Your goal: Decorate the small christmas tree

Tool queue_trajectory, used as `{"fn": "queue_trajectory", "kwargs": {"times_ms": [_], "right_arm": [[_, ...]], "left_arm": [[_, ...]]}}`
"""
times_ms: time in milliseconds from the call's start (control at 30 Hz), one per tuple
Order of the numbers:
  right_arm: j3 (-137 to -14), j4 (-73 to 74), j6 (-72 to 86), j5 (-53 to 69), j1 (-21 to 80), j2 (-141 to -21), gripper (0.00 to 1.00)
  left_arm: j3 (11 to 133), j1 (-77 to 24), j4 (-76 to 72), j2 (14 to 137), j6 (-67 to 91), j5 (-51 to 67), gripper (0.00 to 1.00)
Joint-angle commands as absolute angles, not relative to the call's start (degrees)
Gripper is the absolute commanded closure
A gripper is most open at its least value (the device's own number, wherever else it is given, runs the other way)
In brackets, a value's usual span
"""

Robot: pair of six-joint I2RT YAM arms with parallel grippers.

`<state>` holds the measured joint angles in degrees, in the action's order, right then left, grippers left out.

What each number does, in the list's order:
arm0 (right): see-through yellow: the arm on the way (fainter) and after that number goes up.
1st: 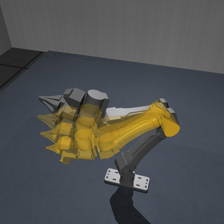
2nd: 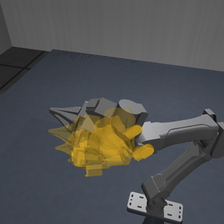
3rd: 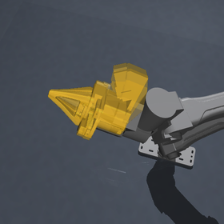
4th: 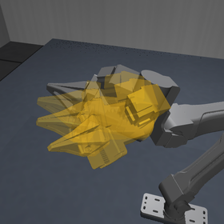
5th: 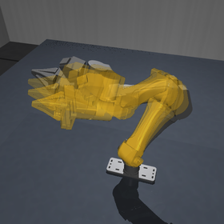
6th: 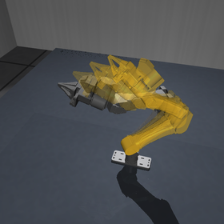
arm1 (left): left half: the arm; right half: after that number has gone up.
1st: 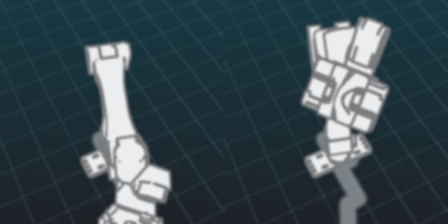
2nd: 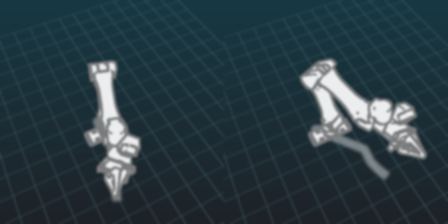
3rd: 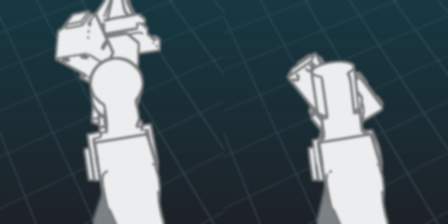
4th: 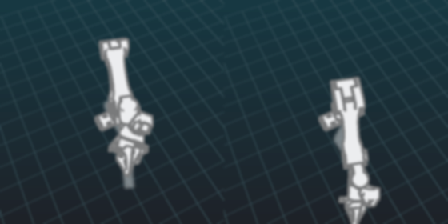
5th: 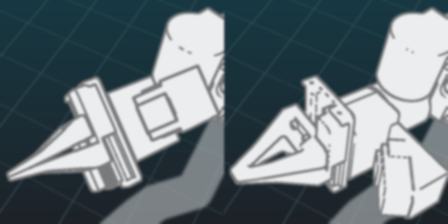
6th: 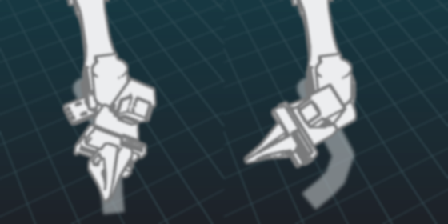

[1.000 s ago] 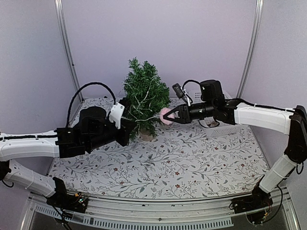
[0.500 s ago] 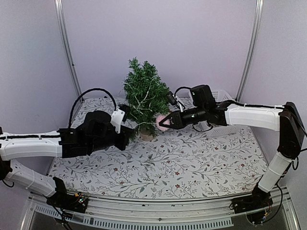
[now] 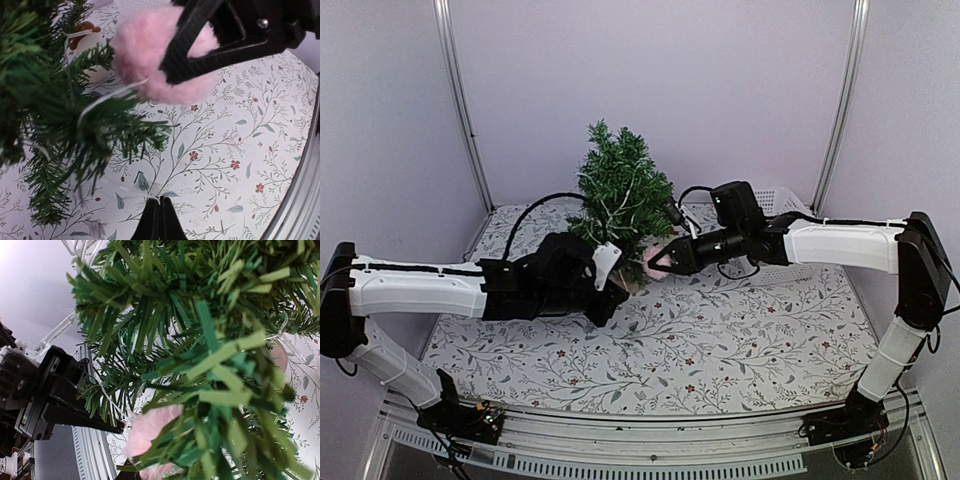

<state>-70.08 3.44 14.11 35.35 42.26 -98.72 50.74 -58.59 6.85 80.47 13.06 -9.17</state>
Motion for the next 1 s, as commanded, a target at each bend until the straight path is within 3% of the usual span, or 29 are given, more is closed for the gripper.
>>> {"fn": "queue_trajectory", "kwargs": {"times_ms": [0, 500, 967], "right_arm": [[-71.6, 3.0, 14.0, 34.7, 42.6, -99.6, 1.00], [-71.8, 3.3, 13.8, 34.1, 42.7, -100.2, 1.00], [-71.9, 3.9, 13.1, 33.5, 42.7, -100.5, 1.00]], "left_arm": [[56.6, -59.9, 7.0, 83.6, 11.9, -5.5, 1.00], [72.8, -60.0, 15.4, 89.2, 15.7, -7.8, 1.00], [74.6, -55.2, 20.2, 86.7, 20.0, -6.4, 1.00]]}}
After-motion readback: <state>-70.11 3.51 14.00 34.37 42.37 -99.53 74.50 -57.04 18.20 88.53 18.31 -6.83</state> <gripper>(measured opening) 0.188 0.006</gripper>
